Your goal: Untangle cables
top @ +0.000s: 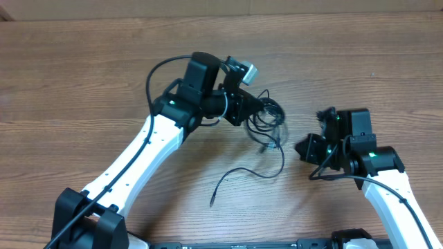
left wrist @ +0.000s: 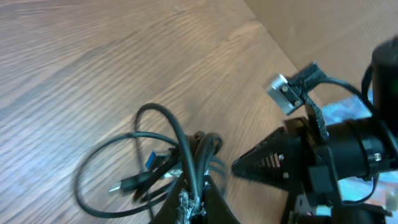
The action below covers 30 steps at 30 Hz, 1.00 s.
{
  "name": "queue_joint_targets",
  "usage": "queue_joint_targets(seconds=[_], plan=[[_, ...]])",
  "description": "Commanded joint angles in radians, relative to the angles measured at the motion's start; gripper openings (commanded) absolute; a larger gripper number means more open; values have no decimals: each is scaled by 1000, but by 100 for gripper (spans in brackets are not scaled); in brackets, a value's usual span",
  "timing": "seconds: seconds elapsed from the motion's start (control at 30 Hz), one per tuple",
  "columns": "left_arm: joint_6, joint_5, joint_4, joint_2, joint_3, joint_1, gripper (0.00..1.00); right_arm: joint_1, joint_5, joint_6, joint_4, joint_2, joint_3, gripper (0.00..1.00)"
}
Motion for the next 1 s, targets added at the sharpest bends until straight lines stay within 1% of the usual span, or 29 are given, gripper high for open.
queue_joint_targets(seconds=[0.0,0.03,0.07,0.1,0.17,0.2,0.27,0.33,0.43,0.6,0.7,0.77,0.9,0.97], plan=[[-17,-16,-17,-29,19,26,4,-2,260,144,-24,-2,-7,4],[-17,-16,-23,-29,19,26,4,-2,258,154,-22,-2,-7,6],[-17,-15,-33,-29,19,25,4,-2,230,154,-2,-2,-7,20],[-17,-15,-36,-29,19,25,4,-2,204,154,13,-2,-7,24],[-17,-15,-37,-29,19,25,4,-2,121,121,48,-2,-7,25],[-17,-15,-36,-29,19,25,4,-2,42,66,79,-2,-7,25],[-17,-12,-36,-29,19,25,4,-2,-134,-41,138,-2,-7,29],[-16,-3,-37,-29,19,19,4,-2,-271,-110,185,-2,-7,33],[-16,19,-35,-29,19,10,4,-2,-367,-164,226,-2,-7,34],[-16,105,-29,-29,19,-8,4,-2,-374,-171,238,-2,-7,31],[-17,184,-26,-29,19,-14,4,-2,-375,-171,238,-2,-7,28],[-17,207,-26,-29,19,-14,4,-2,-375,-171,238,-2,-7,23],[-18,207,-26,-29,19,-14,4,-2,-378,-170,238,-2,-7,12],[-17,206,-26,-29,19,-14,4,-2,-377,-170,237,-2,-7,4]])
